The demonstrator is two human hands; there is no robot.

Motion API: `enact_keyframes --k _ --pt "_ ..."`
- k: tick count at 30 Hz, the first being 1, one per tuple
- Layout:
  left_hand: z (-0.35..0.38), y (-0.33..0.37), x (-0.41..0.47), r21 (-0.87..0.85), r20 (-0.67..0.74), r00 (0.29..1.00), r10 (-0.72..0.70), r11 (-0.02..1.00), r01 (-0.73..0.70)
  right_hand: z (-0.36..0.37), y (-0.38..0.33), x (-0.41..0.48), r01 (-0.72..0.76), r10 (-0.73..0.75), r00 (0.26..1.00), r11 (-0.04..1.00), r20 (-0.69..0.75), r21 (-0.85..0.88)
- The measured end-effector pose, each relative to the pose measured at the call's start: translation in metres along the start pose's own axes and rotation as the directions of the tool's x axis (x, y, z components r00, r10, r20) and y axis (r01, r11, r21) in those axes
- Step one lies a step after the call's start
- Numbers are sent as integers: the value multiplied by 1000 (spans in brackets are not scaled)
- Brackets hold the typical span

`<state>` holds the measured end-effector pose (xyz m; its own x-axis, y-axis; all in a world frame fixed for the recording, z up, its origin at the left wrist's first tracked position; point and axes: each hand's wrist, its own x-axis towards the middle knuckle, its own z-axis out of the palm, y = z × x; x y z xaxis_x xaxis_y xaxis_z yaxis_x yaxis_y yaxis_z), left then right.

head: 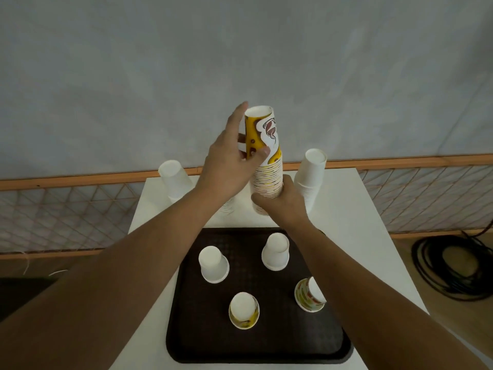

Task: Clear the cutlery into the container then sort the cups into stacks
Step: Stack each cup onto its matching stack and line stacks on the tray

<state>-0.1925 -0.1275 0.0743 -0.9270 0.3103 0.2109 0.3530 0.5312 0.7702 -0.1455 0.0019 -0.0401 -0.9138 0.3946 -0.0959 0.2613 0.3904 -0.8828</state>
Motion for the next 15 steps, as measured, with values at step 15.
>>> enact_keyframes --k 15 --pt "-13 15 -148 -460 381 898 -219 798 390 -29 -14 -159 89 -117 984 976 131 197"
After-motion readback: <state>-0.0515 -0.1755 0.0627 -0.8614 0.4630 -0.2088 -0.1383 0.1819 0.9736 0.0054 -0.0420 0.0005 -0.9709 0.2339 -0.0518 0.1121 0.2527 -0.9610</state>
